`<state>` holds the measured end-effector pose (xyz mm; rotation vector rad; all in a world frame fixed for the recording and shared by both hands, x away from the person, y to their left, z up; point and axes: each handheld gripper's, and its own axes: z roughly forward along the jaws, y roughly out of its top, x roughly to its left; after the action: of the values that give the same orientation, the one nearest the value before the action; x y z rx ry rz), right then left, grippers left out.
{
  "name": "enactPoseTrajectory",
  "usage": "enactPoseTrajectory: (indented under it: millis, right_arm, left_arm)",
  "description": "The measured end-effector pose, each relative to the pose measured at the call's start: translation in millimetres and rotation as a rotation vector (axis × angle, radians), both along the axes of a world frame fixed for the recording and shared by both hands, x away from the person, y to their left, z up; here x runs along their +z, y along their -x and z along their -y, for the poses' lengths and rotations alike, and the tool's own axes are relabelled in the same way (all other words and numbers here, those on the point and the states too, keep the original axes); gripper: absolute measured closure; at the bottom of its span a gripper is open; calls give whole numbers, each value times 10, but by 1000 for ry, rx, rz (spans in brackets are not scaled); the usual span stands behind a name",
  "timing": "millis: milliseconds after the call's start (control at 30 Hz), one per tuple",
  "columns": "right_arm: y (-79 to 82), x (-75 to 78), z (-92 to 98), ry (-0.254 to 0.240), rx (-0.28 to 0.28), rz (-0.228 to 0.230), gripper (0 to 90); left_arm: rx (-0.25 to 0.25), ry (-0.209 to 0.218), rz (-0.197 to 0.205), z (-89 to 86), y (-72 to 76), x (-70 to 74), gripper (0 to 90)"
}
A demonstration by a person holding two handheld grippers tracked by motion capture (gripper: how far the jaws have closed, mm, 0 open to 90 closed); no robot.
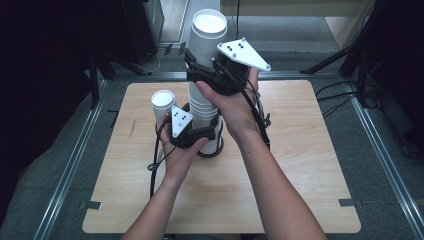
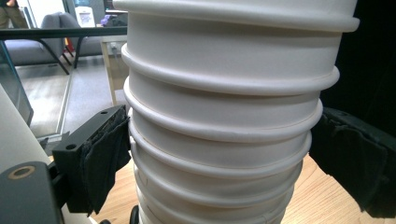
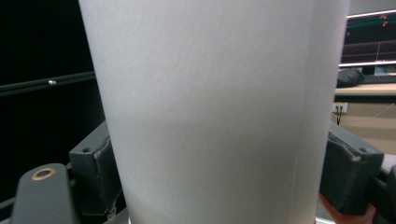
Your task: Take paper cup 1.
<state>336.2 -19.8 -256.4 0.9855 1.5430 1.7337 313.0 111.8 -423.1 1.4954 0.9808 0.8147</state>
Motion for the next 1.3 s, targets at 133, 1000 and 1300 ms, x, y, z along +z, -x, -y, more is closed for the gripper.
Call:
enactPoseTrajectory:
  millis: [133,1000,1300]
  right_arm:
    - [18,34,19,-8,-4,17,156]
    - [210,152,614,-16,-88,69,157]
    - [264,-100,906,-7,-129,29,155]
  left_arm:
    - [0,1,0,1,0,-1,64]
    - [1,-5,8,2,1,-11,65]
    - [-9,11,15,-27,40,5,68]
